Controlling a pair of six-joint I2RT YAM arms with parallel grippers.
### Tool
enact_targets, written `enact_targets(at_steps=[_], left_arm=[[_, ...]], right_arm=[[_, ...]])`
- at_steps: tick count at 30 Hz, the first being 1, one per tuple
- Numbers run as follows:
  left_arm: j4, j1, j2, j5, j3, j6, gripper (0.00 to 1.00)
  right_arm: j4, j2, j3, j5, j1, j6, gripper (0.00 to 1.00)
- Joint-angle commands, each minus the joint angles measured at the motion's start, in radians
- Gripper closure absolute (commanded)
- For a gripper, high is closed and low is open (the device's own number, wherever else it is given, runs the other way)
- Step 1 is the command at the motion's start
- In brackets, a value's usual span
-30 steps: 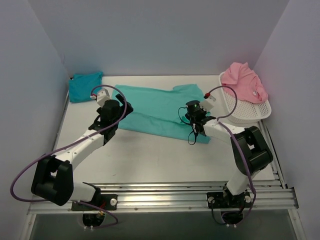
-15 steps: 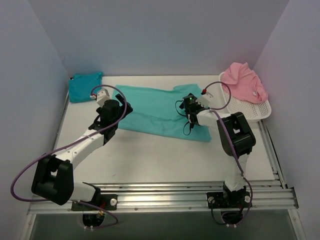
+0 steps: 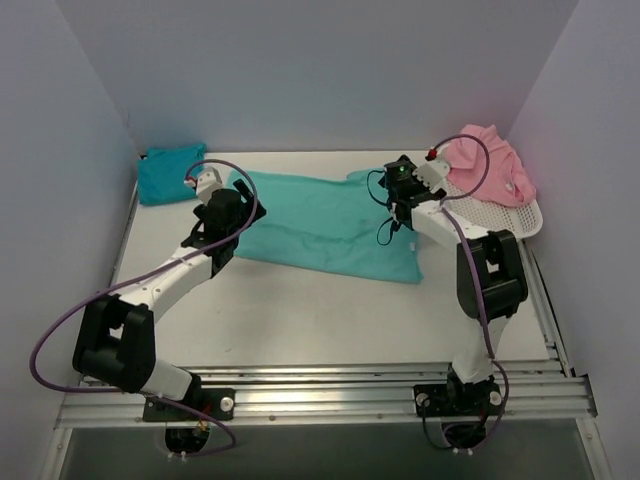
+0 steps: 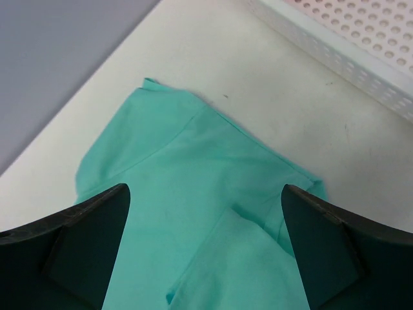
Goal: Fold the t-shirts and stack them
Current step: Fold the tshirt
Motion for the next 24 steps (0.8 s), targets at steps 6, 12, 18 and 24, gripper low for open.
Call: enact_targets(at_steps=[6,12,18,24], left_arm=[[-0.074,0.135,0.358,0.204,0.451,0.122,0.06],[-0.200,0.224,0.581,0.339,0.738,0.127,0.06],[-0.241,0.273,0.710,0.474,0.873,0.117,0.06],[-0.247,0.281,0.776,0.520,0.931,0.130,0.06]], right_arm=[[0.018,-0.023,0.161,-0.188,-0.030,-0.164,0.00],[-0.037,0.203,0.400,-0.300,-0.097,-0.215,0.00],[-0.117,0.412,0.629,-0.369,-0.157,-0.227,0.01],[-0.131,0.504,0.716,-0.379,-0.171,-0.227,0.01]])
